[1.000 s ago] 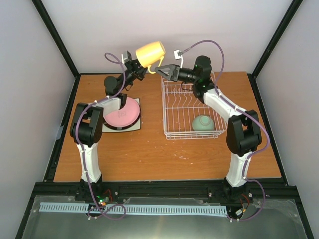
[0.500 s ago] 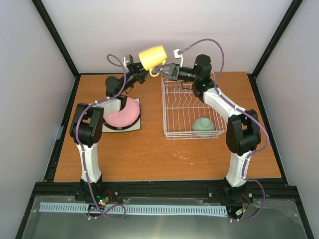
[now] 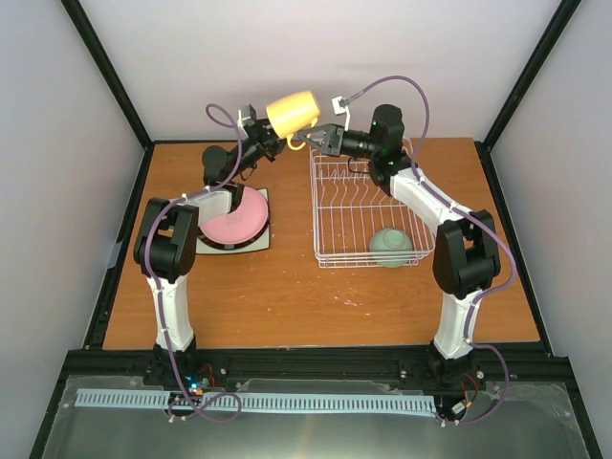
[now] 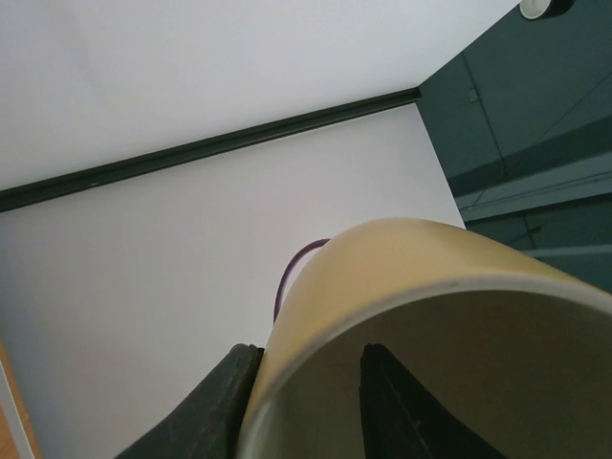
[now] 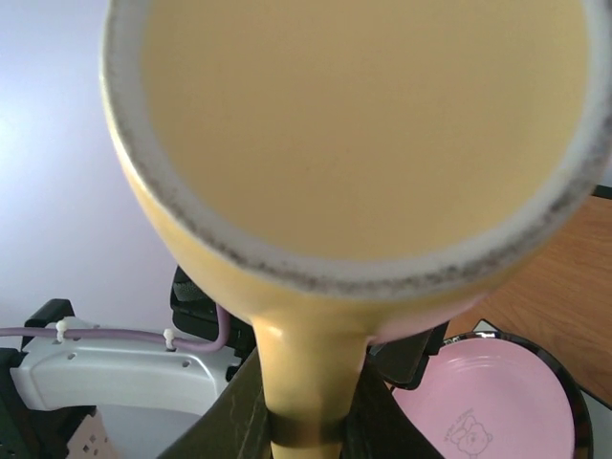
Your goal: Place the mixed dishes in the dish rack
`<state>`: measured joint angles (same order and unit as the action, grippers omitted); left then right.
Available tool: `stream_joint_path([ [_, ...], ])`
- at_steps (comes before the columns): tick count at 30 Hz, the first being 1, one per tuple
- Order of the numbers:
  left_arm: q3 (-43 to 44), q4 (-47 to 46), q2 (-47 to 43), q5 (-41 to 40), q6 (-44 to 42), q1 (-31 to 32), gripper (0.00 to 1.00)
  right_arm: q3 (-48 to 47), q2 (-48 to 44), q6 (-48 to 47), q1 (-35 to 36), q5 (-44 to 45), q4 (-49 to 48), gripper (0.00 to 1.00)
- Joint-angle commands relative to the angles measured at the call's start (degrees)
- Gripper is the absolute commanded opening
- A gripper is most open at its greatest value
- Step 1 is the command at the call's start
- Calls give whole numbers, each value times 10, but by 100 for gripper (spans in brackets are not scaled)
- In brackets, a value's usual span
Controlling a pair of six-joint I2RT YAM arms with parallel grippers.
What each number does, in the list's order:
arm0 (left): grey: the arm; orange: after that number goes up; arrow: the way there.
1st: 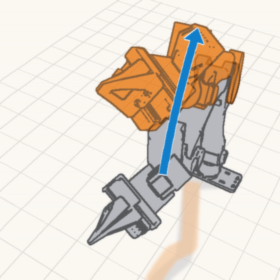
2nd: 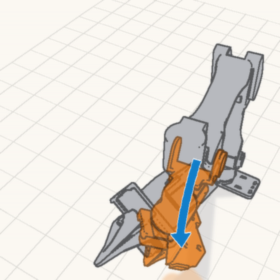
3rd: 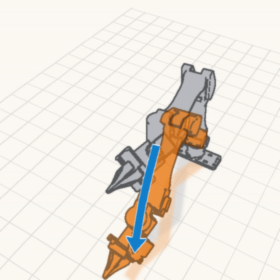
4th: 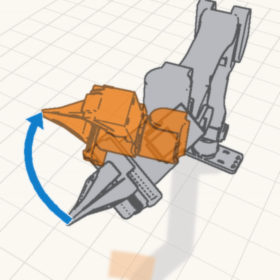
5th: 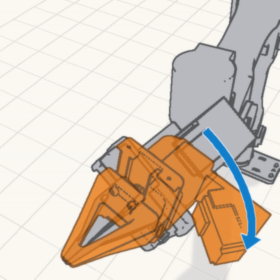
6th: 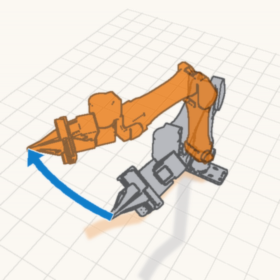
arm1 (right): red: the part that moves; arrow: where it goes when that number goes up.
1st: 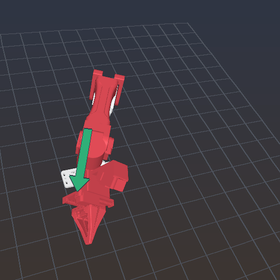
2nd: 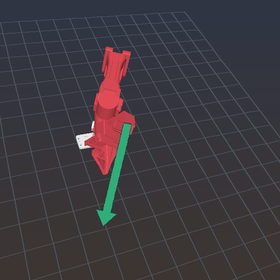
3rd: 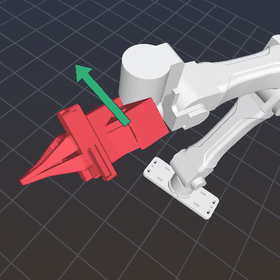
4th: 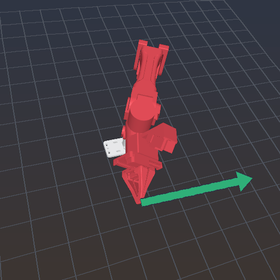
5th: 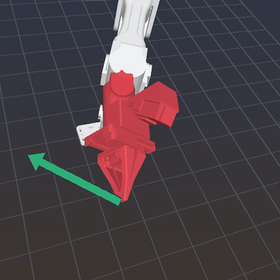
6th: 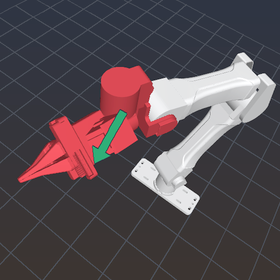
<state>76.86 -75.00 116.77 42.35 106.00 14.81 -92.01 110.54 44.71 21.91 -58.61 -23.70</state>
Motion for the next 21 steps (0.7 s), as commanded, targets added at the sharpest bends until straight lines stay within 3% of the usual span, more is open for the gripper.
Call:
stream_joint_path([
  [1, 25, -25, -33, 10, -11, 6, 32, -13, -8, -29, 6, -1, 20, 3],
  [4, 26, -13, -40, 26, -24, 1, 39, -3, -16, -33, 1, 8, 24, 3],
  [10, 41, 88, -73, 88, -122, -25, 43, 9, -34, -40, -21, 24, 35, 3],
  [18, 116, 405, -114, 167, -408, -38, 47, 21, -63, -64, -49, 52, 75, 3],
  [21, 152, 501, -109, 182, -477, -38, 47, 29, -77, -72, -60, 63, 87, 3],
])
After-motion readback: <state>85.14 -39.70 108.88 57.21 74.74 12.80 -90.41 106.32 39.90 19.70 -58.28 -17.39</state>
